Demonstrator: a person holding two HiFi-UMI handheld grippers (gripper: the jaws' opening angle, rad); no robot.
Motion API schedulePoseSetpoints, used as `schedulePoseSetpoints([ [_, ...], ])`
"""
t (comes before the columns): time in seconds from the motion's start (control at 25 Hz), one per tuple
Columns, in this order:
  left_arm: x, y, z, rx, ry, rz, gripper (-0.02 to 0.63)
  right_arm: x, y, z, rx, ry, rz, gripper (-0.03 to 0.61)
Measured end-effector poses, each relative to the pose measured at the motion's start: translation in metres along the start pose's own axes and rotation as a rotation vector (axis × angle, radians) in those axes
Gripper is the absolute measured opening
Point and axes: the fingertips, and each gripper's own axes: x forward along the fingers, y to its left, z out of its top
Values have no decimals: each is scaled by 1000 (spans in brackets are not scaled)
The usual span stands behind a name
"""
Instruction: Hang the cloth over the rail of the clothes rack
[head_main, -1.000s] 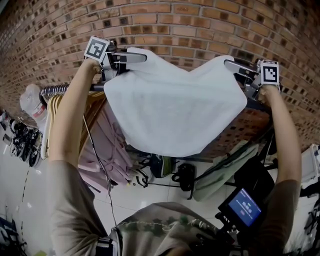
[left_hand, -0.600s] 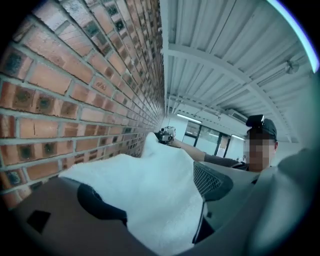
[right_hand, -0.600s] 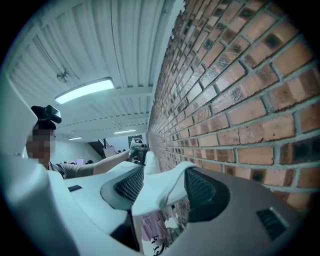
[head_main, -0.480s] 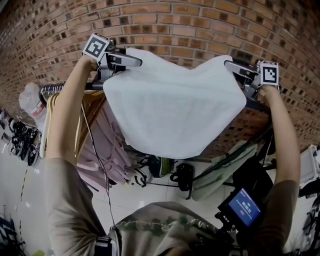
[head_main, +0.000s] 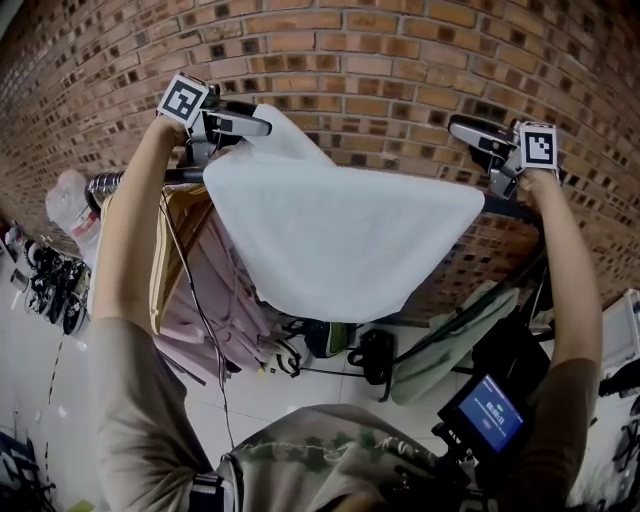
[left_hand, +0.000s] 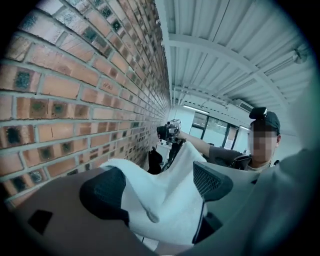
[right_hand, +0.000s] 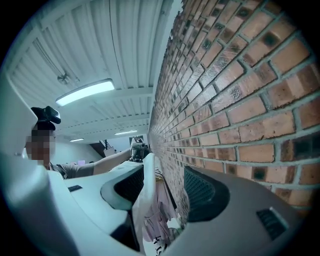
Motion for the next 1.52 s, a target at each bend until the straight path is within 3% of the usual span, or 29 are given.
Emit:
schedulePoseSetpoints([
  [0.2,12,-6,-11,42,60,-25,436,0,0,1,5,-3,-3,233],
  [0.4,16,-2,-25,-7,94,-39,436,-1,4,3,-8,-13,7,233],
  [0.64,18,-4,-30,31,117,-38,436,-8,6,20,-49,-71,2,233],
  [0.88,19,-5,-40,24,141,-42,436,-24,30,61,-66,-190,7,232],
  [1.08,19,1,-46,40,163,-33,436,-29,61,66,-139,-183,33,232],
  [1.32,30,-2,-53,40,207,-45,436,-72,74,93,-207,-340,-16,232],
  [1.52,37,-7,-82,50,351,-62,436,-86,128,95,-327,-382,-16,232],
])
